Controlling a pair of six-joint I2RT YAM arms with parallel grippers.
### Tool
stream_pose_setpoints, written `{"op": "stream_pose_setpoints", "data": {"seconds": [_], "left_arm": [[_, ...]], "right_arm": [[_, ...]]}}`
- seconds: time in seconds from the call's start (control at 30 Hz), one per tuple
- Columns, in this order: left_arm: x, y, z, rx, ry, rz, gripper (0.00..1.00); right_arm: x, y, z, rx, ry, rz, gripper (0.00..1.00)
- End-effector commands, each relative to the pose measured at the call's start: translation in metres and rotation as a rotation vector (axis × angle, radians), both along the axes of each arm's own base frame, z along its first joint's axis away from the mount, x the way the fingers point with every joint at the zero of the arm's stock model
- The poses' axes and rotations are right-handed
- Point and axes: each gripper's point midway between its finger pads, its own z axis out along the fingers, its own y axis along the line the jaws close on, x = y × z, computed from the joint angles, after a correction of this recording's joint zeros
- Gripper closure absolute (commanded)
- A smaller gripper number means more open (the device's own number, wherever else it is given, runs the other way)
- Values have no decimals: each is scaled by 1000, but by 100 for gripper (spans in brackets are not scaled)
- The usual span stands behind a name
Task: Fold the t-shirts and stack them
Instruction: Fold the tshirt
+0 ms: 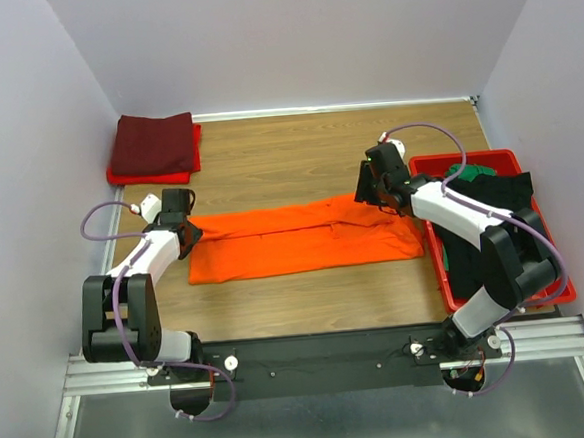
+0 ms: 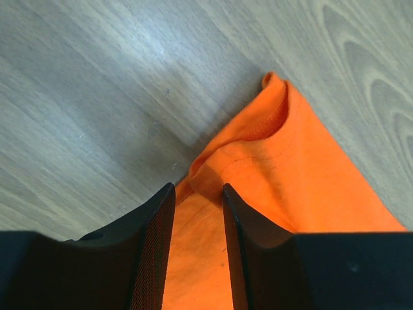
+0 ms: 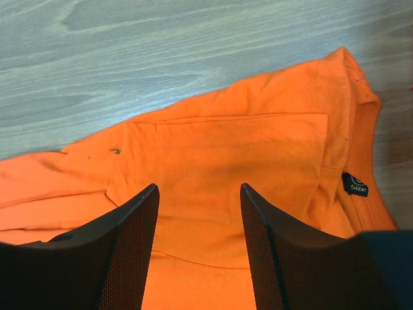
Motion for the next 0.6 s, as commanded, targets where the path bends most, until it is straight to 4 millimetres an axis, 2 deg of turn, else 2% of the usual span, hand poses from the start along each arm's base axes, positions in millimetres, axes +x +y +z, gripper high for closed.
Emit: {"op": "stream_pose_setpoints", "data": {"seconds": [0.0,0.2,0.3,0.33,0.4,0.5,0.57], "left_arm": [[9,2,0,-8,-28,-12,57],[17,0,-2,-21,-35,-28,61],[22,-2,0,-28,-47,-40,72],[25,-2,2,-27,-56,-41,80],[30,-3,7,-28,-72,-56,89],[34,-5,13,-28,-86,-69,99],[38,-6,19,-31,-102,-78,100]], "right_arm": [[-3,-15,2,-40,-5,-28,39],[-1,-28,-5,-56,9,-60,39],[2,-41,-12,-71,24,-98,39],[3,-48,-13,-73,28,-116,39],[6,-57,-19,-77,41,-142,39],[11,-60,-30,-75,70,-155,39],[17,-58,-31,-71,73,-159,39]]}}
